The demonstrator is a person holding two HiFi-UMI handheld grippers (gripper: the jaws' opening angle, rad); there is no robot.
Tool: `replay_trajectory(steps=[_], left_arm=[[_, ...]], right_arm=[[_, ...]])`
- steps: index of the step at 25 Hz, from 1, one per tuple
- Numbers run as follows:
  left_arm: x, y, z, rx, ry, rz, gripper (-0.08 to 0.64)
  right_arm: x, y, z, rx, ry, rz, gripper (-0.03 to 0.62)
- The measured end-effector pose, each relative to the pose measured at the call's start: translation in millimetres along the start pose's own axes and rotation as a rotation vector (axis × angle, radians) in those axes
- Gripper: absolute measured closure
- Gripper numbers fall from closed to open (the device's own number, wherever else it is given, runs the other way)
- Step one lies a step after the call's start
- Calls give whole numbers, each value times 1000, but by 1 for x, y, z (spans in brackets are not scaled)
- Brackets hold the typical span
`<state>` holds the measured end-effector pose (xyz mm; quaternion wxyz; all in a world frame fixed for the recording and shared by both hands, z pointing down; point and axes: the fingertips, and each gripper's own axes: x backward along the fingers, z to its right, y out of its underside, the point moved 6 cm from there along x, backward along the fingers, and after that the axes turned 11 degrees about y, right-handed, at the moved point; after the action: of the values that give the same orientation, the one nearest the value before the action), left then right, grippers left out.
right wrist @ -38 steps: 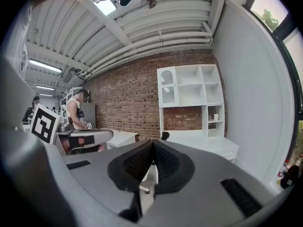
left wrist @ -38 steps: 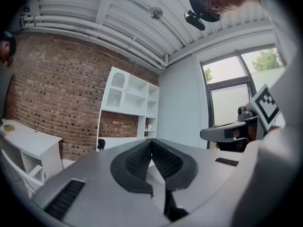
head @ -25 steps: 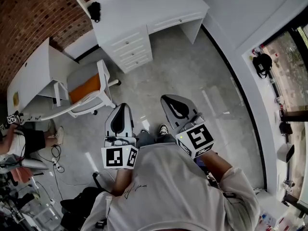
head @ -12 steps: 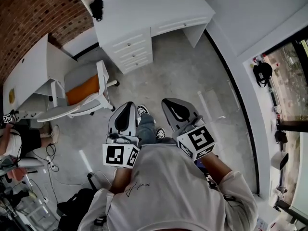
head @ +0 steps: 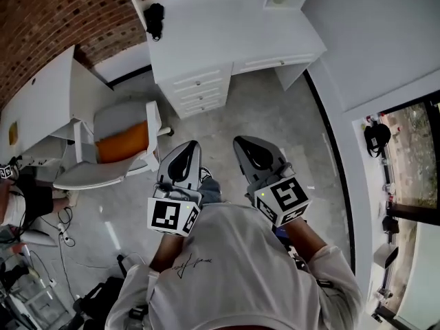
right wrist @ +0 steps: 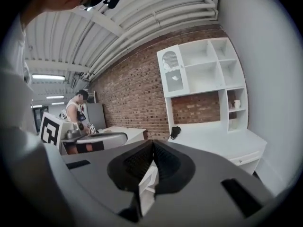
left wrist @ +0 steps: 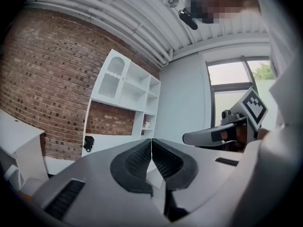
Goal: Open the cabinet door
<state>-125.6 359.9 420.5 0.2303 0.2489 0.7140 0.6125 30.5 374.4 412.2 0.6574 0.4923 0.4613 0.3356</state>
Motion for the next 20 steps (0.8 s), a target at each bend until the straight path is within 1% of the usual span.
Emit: replay_trajectory(steps=[2, 3, 9, 14, 17, 20], left_arm=[[-8, -8, -21, -11, -3, 2, 545], [-11, -11, -31, -16, -5, 2, 545], [-26, -27, -82, -11, -22, 24, 545], [-33, -33, -105, -23, -31, 27, 545], [-36, -31, -117, -8, -47, 21, 545], [-45, -31, -123, -1, -43, 15, 545]], right_arm=[[-23, -12, 2, -44, -28, 2, 566], [-34, -18, 3, -52, -36, 5, 566], [-83, -46, 5, -50, -71, 20, 566], [-111, -55, 3, -44, -101, 13, 566], [-124, -57, 3, -58, -115, 8, 566], [-135, -58, 10, -56, -121, 2, 566]])
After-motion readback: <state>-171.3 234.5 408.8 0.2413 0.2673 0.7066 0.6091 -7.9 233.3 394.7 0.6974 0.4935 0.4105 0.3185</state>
